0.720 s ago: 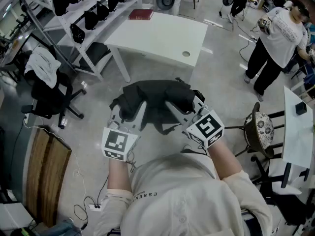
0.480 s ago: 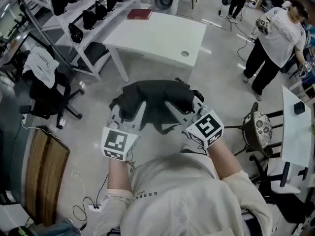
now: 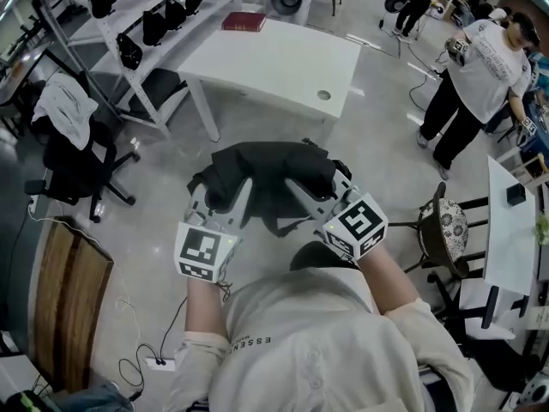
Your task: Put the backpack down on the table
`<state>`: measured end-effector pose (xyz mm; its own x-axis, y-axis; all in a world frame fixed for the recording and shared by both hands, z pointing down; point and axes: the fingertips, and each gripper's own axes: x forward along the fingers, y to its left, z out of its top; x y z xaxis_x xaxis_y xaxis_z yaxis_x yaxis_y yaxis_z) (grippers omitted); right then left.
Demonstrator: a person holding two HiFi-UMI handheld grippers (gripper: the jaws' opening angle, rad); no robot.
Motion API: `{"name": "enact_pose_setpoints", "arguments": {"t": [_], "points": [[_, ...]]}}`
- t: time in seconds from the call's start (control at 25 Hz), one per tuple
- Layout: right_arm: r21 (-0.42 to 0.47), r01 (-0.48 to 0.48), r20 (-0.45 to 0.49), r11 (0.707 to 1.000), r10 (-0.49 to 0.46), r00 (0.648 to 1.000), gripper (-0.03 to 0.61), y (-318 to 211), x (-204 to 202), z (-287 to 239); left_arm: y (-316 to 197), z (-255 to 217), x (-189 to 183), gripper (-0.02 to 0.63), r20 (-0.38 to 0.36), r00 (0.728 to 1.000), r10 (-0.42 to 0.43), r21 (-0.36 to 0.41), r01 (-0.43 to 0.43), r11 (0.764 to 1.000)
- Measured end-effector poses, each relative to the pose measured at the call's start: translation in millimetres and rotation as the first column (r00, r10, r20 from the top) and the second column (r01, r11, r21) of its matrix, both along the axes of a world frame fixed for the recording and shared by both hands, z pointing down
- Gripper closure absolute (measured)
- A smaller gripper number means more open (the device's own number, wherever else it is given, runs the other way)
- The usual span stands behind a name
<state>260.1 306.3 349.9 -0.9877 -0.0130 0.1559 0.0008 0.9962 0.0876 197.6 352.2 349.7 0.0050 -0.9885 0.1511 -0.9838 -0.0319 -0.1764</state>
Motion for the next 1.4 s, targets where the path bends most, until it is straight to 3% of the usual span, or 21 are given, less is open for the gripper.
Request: {"name": "enact_pose_setpoints", "arguments": {"t": [0.36, 0.72, 1.0, 1.4], "points": [[-0.063, 0.086, -0.023, 0.994, -0.088, 0.996, 0.509, -26, -57, 28, -20, 29, -56, 0.537, -0.029, 0.995, -0.091, -0.054, 0.089, 0.995], [-0.080, 0.176, 0.005, 0.981, -0.176, 0.984, 0.509, -117, -159, 21, -106, 17, -152, 0.536, -0.014, 0.986, -0.163, -0.068, 0.162, 0.984], [-0.057, 0.174, 0.039, 0.983, -0.172, 0.984, 0.509, -215, -238, -3, -204, -7, -232, 0.535, 0.013, 0.990, -0.141, -0.053, 0.142, 0.988], [0.002, 0.046, 0.065, 0.999, -0.046, 0.997, 0.508, -342, -294, -29, -336, -31, -292, 0.535, 0.032, 0.999, -0.039, 0.009, 0.038, 0.999]]}}
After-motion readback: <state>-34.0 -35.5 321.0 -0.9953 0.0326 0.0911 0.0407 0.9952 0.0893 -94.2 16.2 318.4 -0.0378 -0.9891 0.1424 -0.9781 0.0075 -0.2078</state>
